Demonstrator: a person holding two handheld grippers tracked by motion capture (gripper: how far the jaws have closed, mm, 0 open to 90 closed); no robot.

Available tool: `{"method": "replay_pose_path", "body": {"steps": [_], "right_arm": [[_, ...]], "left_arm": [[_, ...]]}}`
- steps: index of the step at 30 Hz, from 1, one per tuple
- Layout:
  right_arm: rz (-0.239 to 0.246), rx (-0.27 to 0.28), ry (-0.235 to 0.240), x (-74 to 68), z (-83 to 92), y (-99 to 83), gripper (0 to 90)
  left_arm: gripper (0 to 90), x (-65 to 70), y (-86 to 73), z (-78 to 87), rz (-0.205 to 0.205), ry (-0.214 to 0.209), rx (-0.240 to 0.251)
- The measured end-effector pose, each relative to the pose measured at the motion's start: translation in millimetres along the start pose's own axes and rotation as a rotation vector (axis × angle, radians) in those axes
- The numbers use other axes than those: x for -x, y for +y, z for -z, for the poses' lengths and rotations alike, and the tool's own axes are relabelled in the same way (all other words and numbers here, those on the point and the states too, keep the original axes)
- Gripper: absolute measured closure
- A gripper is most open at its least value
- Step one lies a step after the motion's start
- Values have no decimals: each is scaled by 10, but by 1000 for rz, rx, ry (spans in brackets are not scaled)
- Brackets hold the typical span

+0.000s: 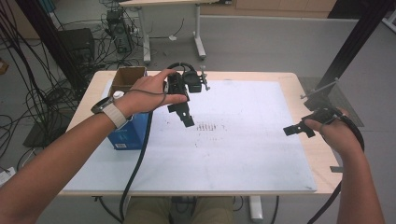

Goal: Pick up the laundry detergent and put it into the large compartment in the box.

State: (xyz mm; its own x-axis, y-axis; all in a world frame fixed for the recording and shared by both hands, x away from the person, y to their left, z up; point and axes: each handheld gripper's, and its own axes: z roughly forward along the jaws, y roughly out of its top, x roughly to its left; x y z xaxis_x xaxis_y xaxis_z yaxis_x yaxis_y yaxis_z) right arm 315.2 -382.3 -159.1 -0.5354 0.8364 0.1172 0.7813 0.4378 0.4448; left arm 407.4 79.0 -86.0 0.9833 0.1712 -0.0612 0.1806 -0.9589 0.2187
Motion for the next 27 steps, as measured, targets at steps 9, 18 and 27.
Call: {"method": "replay_pose_path", "body": {"steps": [9,18,27], "right_arm": [[-3,-1,3,5,-13,-23,64],[-7,3,1,-8,6,-69,64],[-3,7,4,-19,4,-88,64]], "left_arm": [[48,14,4,-12,3,2,3],[48,34,7,-11,-2,5,3],[48,48,5,-16,4,4,6]]}}
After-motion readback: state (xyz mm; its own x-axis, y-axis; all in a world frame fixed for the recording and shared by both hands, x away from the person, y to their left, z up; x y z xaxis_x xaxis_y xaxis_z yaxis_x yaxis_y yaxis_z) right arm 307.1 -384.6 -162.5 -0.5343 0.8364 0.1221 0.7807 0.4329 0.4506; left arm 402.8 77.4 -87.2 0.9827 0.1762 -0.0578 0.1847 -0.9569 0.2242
